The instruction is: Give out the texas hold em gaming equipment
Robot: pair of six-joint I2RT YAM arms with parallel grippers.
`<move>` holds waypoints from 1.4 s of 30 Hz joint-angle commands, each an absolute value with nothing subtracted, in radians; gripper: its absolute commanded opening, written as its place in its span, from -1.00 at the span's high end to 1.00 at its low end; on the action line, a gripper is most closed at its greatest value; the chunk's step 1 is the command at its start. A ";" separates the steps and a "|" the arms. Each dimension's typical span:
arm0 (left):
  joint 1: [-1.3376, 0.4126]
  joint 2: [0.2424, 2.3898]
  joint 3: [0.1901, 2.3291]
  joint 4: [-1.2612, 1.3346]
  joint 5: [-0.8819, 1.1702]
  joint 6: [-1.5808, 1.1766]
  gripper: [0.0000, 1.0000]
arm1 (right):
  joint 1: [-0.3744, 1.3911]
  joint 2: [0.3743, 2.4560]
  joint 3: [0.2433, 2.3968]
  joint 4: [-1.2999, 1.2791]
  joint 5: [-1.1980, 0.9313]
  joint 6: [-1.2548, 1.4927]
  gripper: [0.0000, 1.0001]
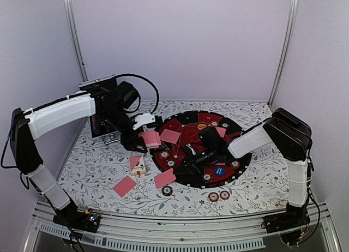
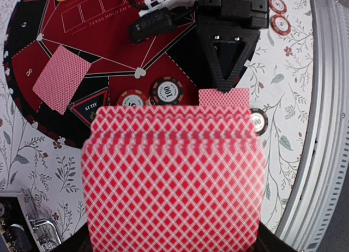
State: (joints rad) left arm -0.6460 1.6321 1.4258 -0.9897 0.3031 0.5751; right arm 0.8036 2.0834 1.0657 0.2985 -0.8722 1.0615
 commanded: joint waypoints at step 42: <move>-0.637 1.629 1.442 -0.989 0.328 0.587 1.00 | 0.342 1.673 0.921 -0.307 -0.564 0.577 0.94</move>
State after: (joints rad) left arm -0.6456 1.6321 1.4258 -0.9905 0.3061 0.5758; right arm 0.3462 1.6764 0.8761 -0.2562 -0.6151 0.6174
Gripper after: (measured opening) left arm 0.658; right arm 0.015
